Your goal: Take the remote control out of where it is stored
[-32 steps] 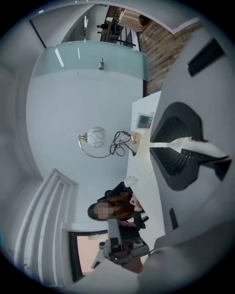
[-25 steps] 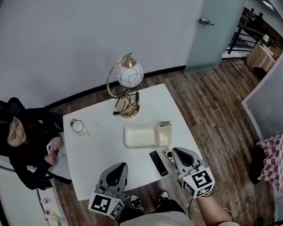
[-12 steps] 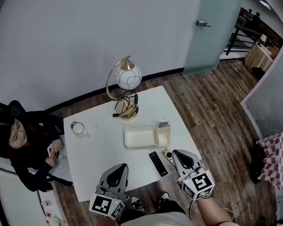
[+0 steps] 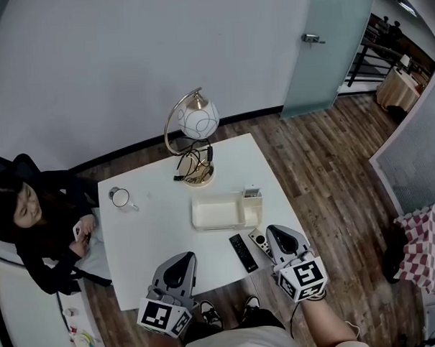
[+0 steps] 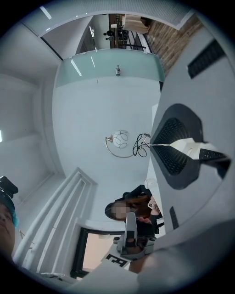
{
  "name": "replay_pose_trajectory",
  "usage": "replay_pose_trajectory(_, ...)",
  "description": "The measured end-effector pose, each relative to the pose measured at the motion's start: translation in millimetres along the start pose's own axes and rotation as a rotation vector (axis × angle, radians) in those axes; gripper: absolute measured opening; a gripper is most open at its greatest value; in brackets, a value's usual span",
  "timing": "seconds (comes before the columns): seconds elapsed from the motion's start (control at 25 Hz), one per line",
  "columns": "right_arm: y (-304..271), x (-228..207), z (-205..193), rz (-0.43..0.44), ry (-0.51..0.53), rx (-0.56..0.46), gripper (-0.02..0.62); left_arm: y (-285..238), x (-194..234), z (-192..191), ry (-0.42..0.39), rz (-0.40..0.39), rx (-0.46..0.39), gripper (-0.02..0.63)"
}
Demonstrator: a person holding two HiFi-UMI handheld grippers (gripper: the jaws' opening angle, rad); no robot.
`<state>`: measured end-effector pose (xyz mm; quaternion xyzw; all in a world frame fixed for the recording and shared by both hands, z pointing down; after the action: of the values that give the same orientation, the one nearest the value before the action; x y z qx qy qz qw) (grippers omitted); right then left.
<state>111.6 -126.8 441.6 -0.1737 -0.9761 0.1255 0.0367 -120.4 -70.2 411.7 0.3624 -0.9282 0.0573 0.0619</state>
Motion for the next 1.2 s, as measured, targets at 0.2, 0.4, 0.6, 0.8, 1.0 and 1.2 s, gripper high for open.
replay_pose_trajectory(0.2, -34.4, -9.7, -0.3, -0.025, 0.03, 0.045, 0.115, 4.0, 2.3, -2.0, 0.002, 0.01, 0.002, 0.006)
replay_pose_trajectory(0.4, -74.8, -16.2, -7.3, -0.081, 0.0, 0.115, 0.235, 9.9, 8.4, -4.7, 0.012, 0.029, 0.003, 0.006)
replay_pose_trajectory(0.6, -108.9, -19.9, -25.3, -0.152, 0.006, 0.18, 0.264, 16.9, 14.7, -8.6, 0.019, 0.048, 0.01, 0.006)
replay_pose_trajectory(0.8, -138.2, -30.8, -37.1, -0.232, -0.022, 0.216, 0.282, 21.7, 22.7, -13.2, 0.034, 0.063, 0.02, 0.006)
replay_pose_trajectory(1.0, -165.9, -42.4, -51.3, -0.264, -0.086, 0.261, 0.296, 22.1, 27.4, -16.0, 0.038, 0.066, 0.028, 0.006)
replay_pose_trajectory(1.2, -182.5, -44.4, -61.7, -0.262, -0.145, 0.285, 0.305, 22.4, 33.8, -18.8, 0.044, 0.069, 0.039, 0.006)
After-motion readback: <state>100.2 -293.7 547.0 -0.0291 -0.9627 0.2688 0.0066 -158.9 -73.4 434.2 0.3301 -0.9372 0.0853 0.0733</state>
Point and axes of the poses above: the fingertips, and each gripper's own axes: y backward along the fingers, x to its left, z out of its top, the point moved 4 cm from there along y, backward along the fingers, and after that the axes turned 10 degrees about -z, right-handed, at the moved point
